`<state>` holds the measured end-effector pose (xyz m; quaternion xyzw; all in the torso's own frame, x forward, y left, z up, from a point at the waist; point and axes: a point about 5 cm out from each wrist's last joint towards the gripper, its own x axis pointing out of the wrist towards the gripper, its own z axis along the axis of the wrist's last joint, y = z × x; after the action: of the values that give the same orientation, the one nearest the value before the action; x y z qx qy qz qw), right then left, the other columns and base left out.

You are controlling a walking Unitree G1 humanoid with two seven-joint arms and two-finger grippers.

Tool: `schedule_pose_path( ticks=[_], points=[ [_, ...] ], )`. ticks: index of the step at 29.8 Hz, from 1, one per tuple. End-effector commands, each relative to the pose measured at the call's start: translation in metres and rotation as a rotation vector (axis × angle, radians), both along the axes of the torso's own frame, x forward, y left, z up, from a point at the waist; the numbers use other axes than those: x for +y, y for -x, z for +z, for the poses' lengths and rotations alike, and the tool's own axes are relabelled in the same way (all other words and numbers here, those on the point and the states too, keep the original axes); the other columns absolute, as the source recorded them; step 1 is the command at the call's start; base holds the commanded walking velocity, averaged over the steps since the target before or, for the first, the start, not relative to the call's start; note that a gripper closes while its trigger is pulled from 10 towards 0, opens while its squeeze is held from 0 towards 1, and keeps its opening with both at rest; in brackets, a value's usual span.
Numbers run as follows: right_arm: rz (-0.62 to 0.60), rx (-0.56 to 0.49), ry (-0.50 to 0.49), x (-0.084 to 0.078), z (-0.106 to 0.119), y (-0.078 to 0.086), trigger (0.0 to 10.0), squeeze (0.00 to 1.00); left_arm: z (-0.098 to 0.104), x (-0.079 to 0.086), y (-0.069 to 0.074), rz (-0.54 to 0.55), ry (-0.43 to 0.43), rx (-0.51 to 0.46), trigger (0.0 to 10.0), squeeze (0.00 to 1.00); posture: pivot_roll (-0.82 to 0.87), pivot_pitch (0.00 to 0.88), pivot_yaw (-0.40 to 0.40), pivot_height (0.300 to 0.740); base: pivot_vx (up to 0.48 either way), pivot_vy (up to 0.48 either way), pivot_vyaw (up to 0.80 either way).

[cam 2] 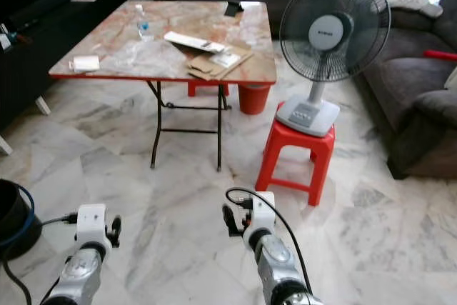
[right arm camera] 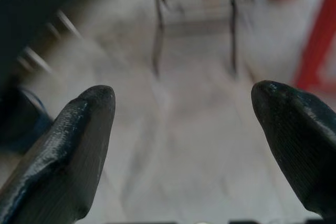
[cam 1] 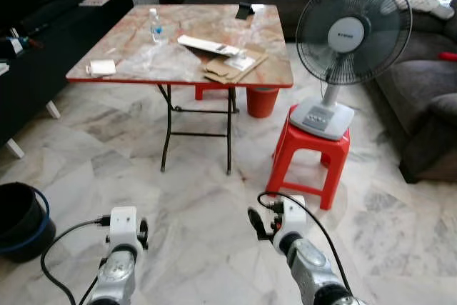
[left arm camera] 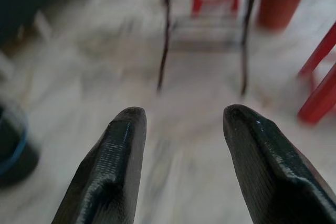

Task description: Picking trash to rubbish bin

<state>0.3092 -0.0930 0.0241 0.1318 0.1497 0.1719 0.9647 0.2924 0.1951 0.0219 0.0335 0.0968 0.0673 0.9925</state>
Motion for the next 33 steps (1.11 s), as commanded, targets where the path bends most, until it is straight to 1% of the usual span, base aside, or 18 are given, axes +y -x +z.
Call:
schedule_pose_path(
  ticks=[1, 4, 5, 6, 8, 9, 13, 18, 26, 30, 33],
  points=[
    [0.013, -0.149, -0.033, 0.006, 0.032, -0.02, 10.0, 0.0, 0.026, -0.008, -0.018, -0.014, -0.037, -0.119, 10.0, 0.0, 0.02, 0.004, 0.032, 0.74, 0.0, 0.0, 0.0],
    [0.004, -0.203, -0.051, 0.006, 0.047, -0.029, 10.0, 0.0, 0.039, -0.014, -0.025, -0.03, -0.045, -0.177, 10.0, 0.0, 0.02, 0.003, 0.034, 0.74, 0.084, 0.0, 0.0],
    [-0.009, -0.245, -0.061, 0.005, 0.059, -0.036, 10.0, 0.0, 0.048, -0.019, -0.03, -0.057, -0.088, -0.22, 10.0, 0.0, 0.01, 0.004, 0.037, 0.74, 0.439, 0.0, 0.0],
    [-0.014, -0.265, -0.067, 0.004, 0.064, -0.039, 10.0, 0.0, 0.052, -0.022, -0.032, -0.065, -0.102, -0.236, 10.0, 0.0, 0.0, 0.004, 0.041, 0.74, 0.439, 0.0, 0.0],
    [-0.019, -0.303, -0.071, 0.004, 0.074, -0.043, 10.0, 0.0, 0.059, -0.024, -0.034, -0.064, -0.099, -0.264, 10.0, 0.0, 0.0, 0.001, 0.045, 0.74, 0.437, 0.0, 0.0],
    [-0.019, -0.303, -0.071, 0.004, 0.074, -0.043, 10.0, 0.0, 0.059, -0.024, -0.034, -0.064, -0.099, -0.264, 10.0, 0.0, 0.0, 0.001, 0.045, 0.74, 0.435, 0.0, 0.0],
    [-0.021, -0.341, -0.099, 0.008, 0.086, -0.048, 10.0, 0.0, 0.07, -0.024, -0.038, -0.053, -0.113, -0.302, 10.0, 0.0, 0.0, 0.0, 0.049, 0.74, 0.439, 0.0, 0.0],
    [-0.006, -0.364, -0.119, 0.017, 0.094, -0.049, 10.0, 0.0, 0.079, -0.023, -0.04, -0.047, -0.119, -0.336, 10.0, 0.0, 0.0, 0.0, 0.049, 0.74, 0.439, 0.0, 0.0],
    [0.026, -0.386, -0.138, 0.029, 0.1, -0.048, 10.0, 0.0, 0.087, -0.022, -0.037, -0.045, -0.136, -0.375, 10.0, 0.0, 0.01, 0.0, 0.046, 0.74, 0.439, 0.0, 0.0],
    [0.042, -0.39, -0.132, 0.032, 0.099, -0.046, 10.0, 0.0, 0.088, -0.02, -0.036, -0.042, -0.139, -0.378, 10.0, 0.0, 0.03, 0.0, 0.039, 0.74, 0.44, 0.0, 0.0],
    [0.062, -0.389, -0.101, 0.036, 0.097, -0.044, 10.0, 0.0, 0.088, -0.019, -0.034, -0.028, -0.132, -0.38, 10.0, 0.0, 0.03, 0.0, 0.037, 0.74, 0.439, 0.0, 0.74]
  ],
)
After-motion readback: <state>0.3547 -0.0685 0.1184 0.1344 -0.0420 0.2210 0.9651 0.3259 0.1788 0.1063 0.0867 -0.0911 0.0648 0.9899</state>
